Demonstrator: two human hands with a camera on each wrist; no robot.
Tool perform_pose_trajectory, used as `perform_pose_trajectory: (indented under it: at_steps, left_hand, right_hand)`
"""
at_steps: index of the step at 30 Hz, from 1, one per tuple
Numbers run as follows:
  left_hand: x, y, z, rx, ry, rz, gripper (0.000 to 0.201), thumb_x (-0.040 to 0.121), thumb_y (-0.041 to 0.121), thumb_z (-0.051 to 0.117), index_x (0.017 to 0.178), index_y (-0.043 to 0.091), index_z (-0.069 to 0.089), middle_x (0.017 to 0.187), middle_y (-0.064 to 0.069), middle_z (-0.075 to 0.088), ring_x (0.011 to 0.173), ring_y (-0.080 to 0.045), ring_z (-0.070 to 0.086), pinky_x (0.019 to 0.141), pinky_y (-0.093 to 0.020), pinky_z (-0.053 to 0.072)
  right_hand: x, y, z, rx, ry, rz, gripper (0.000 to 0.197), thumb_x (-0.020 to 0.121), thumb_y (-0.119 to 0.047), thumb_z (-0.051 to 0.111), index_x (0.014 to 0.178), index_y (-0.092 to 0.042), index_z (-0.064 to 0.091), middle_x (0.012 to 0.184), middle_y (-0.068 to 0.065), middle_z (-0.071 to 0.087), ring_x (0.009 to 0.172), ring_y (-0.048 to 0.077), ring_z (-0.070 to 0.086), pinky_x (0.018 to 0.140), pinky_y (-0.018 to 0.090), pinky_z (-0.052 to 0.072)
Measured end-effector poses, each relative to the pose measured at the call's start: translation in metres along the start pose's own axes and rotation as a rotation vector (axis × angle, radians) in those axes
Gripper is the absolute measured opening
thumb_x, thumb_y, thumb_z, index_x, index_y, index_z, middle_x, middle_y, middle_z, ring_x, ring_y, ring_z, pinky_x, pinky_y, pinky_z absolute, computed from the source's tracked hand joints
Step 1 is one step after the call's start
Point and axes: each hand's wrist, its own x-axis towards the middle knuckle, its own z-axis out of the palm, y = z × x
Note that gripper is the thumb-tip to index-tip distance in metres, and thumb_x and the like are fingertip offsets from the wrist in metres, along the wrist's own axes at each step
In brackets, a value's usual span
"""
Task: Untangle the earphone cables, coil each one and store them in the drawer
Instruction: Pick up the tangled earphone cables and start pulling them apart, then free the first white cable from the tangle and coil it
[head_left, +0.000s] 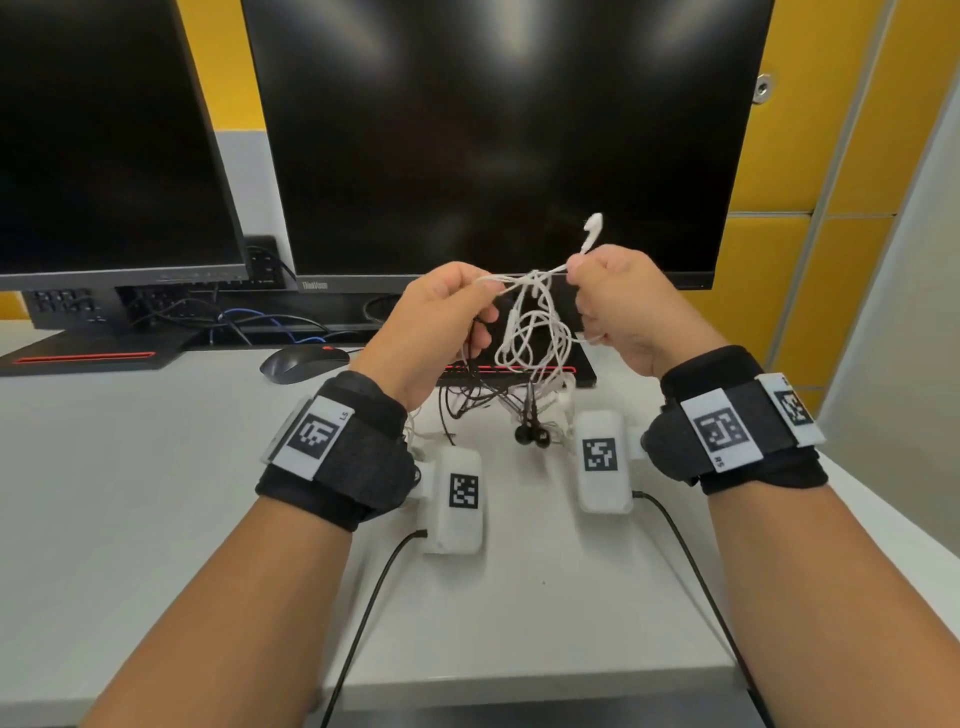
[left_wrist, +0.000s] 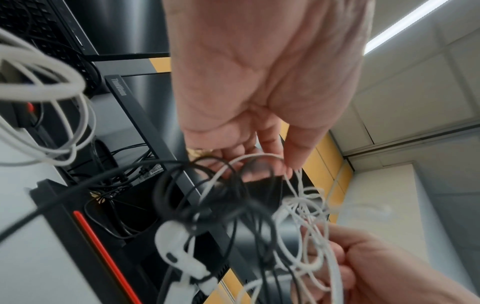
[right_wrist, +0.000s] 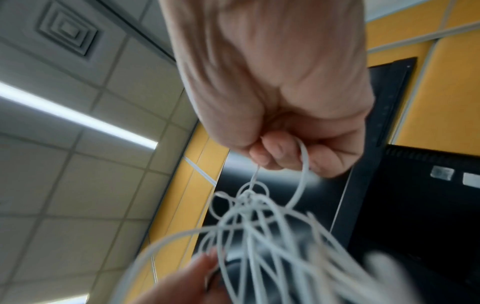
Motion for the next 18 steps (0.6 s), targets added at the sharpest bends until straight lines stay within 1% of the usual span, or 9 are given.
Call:
perform_pose_trajectory:
  at_steps: [2,4,5,8,11,13,15,17,18]
  left_hand:
    - [-0.001,-0.002,-0.001,0.093,-0.035,0.018,0.010,0.096,0.020,0.056,0.091,0.016,0.063,0.074,0.001,0.054,0.057,-0.008,0.046,0.057,-0.020,0.042]
    - [-0.002,-0.002,-0.002,0.117,-0.058,0.015,0.009,0.095,0.021,0.058,0.092,0.017,0.065,0.081,-0.006,0.058,0.063,-0.013,0.047,0.061,-0.024,0.043]
    - [-0.002,-0.002,-0.002,0.119,-0.061,0.009,0.008,0.095,0.022,0.058,0.093,0.017,0.065,0.081,-0.006,0.060,0.063,-0.013,0.048,0.062,-0.025,0.043]
    - [-0.003,-0.002,-0.001,0.154,-0.063,-0.026,0.013,0.093,0.031,0.061,0.100,0.021,0.066,0.069,0.003,0.055,0.055,-0.008,0.045,0.056,-0.023,0.042]
    - [-0.004,-0.003,0.001,0.178,-0.115,-0.037,0.014,0.092,0.034,0.062,0.101,0.024,0.067,0.061,0.005,0.050,0.049,-0.007,0.042,0.052,-0.022,0.040]
    - [-0.004,-0.003,0.002,0.153,-0.103,-0.032,0.010,0.093,0.028,0.061,0.092,0.019,0.066,0.060,0.004,0.049,0.048,-0.007,0.042,0.051,-0.021,0.039]
    - [-0.003,-0.003,0.002,0.099,-0.062,-0.011,0.011,0.095,0.021,0.059,0.085,0.017,0.062,0.065,0.002,0.050,0.052,-0.007,0.045,0.052,-0.020,0.041]
    - [-0.002,-0.002,0.000,0.038,-0.036,0.020,0.014,0.095,0.022,0.058,0.081,0.019,0.057,0.076,-0.001,0.053,0.063,-0.007,0.049,0.058,-0.021,0.045]
    - [-0.001,-0.001,-0.001,0.009,-0.027,0.036,0.014,0.095,0.022,0.057,0.081,0.020,0.055,0.081,-0.001,0.055,0.067,-0.008,0.053,0.063,-0.023,0.047]
  right_hand:
    - [0.002,-0.004,-0.001,0.196,0.075,0.047,0.023,0.103,-0.014,0.036,0.084,-0.015,0.048,0.058,0.002,0.041,0.042,0.008,0.036,0.052,0.025,0.031]
    - [0.000,-0.007,-0.002,0.368,0.105,0.030,0.019,0.103,-0.018,0.037,0.089,-0.016,0.049,0.061,0.003,0.054,0.047,0.010,0.042,0.054,0.025,0.040]
    - [-0.002,-0.008,-0.002,0.404,0.093,0.004,0.018,0.103,-0.020,0.037,0.092,-0.016,0.050,0.064,0.003,0.061,0.048,0.012,0.046,0.056,0.026,0.044]
    - [-0.006,-0.010,-0.001,0.354,0.014,-0.108,0.015,0.104,-0.024,0.039,0.098,-0.018,0.052,0.086,0.004,0.074,0.049,0.014,0.050,0.060,0.029,0.049]
    - [-0.009,-0.009,0.000,0.223,-0.042,-0.220,0.011,0.101,-0.025,0.048,0.102,-0.022,0.058,0.103,0.001,0.074,0.049,0.012,0.047,0.057,0.028,0.045]
    - [-0.009,-0.007,0.001,0.178,-0.042,-0.277,0.012,0.100,-0.025,0.052,0.104,-0.024,0.063,0.105,-0.002,0.072,0.051,0.011,0.045,0.056,0.026,0.044]
    - [-0.010,-0.006,0.002,0.170,-0.024,-0.311,0.015,0.098,-0.025,0.055,0.109,-0.024,0.064,0.105,-0.003,0.069,0.051,0.006,0.046,0.054,0.023,0.044]
    - [-0.008,-0.006,0.002,0.133,0.022,-0.308,0.023,0.097,-0.023,0.057,0.120,-0.028,0.059,0.102,-0.006,0.066,0.056,0.001,0.050,0.053,0.021,0.044]
    - [-0.007,-0.004,0.001,0.107,0.056,-0.290,0.032,0.097,-0.020,0.057,0.127,-0.031,0.055,0.100,-0.005,0.064,0.063,0.000,0.053,0.054,0.019,0.046]
